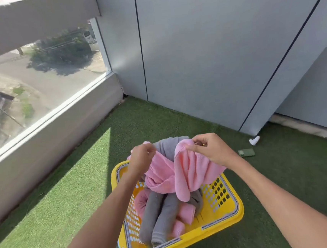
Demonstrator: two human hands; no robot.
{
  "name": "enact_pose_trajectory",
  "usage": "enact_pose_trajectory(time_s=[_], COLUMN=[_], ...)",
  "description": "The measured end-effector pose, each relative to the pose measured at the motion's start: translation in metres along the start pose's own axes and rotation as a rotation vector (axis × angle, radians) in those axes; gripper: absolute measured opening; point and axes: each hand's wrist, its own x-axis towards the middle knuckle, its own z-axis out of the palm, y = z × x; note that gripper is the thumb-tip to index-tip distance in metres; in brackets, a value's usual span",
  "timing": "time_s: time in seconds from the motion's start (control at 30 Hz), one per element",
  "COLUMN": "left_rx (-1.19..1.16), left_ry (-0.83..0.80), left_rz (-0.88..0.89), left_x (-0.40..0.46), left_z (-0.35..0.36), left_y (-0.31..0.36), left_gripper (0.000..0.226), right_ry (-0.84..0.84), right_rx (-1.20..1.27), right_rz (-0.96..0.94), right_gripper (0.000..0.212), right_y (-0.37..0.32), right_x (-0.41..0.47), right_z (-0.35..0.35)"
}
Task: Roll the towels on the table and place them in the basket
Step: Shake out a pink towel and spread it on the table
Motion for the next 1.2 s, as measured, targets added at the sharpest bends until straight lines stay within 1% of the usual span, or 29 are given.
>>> enact_pose_trajectory(time_s=[0.07,0.1,0.2,0.27,0.3,0.33,0.4,0.47,0.5,0.6,0.7,0.77,0.83,0.87,0.97,1.07,1.2], left_rx=[0.137,0.209,0.436,0.558,0.595,0.613,0.603,0.571,0.555,0.428,0.232,0.107,0.003,-0.052,-0.207,-0.303,-0.361], left_ry=[-0.032,-0.061,-0.171,-0.214,-0.224,-0.223,-0.195,-0.148,-0.126,-0.082,-0.009,-0.008,0.012,0.036,0.131,0.185,0.237], left_rz=[-0.039,-0.018,0.109,0.177,0.199,0.218,0.268,0.317,0.343,0.433,0.466,0.506,0.563,0.591,0.675,0.773,0.878], left_x=[0.003,0.007,0.031,0.051,0.06,0.068,0.083,0.096,0.102,0.107,0.105,0.106,0.111,0.115,0.13,0.137,0.143], left_z=[0.019,0.026,0.046,0.055,0.057,0.06,0.061,0.058,0.057,0.052,0.029,0.008,-0.014,-0.026,-0.063,-0.097,-0.106], left_y=[-0.043,-0.06,-0.097,-0.112,-0.118,-0.123,-0.126,-0.125,-0.125,-0.128,-0.119,-0.097,-0.059,-0.036,0.043,0.13,0.246], left_gripper=[0.02,0.025,0.045,0.058,0.06,0.057,0.041,0.022,0.017,0.021,0.015,0.013,0.014,0.015,0.012,0.007,0.01], right_ry=[-0.032,-0.038,-0.006,0.03,0.045,0.056,0.079,0.097,0.102,0.107,0.119,0.142,0.197,0.235,0.369,0.476,0.615], right_rx=[-0.003,-0.006,-0.001,-0.01,-0.015,-0.019,-0.011,-0.004,-0.012,-0.034,-0.075,-0.133,-0.184,-0.209,-0.227,-0.219,-0.183], right_rz=[0.022,0.032,0.074,0.089,0.098,0.11,0.132,0.143,0.15,0.17,0.167,0.144,0.107,0.082,0.03,-0.041,-0.14], right_gripper=[0.029,0.029,0.025,0.026,0.024,0.02,0.014,0.017,0.017,0.013,0.016,0.012,0.004,0.005,0.012,0.017,0.018], right_y=[0.021,0.031,0.055,0.062,0.063,0.063,0.059,0.056,0.055,0.05,0.035,0.027,0.015,0.008,-0.019,-0.045,-0.058], right_x=[0.01,0.014,0.023,0.028,0.032,0.035,0.041,0.05,0.055,0.065,0.071,0.074,0.075,0.075,0.071,0.059,0.035], right_z=[0.026,0.036,0.062,0.075,0.079,0.082,0.085,0.086,0.087,0.088,0.08,0.069,0.05,0.037,-0.013,-0.074,-0.165])
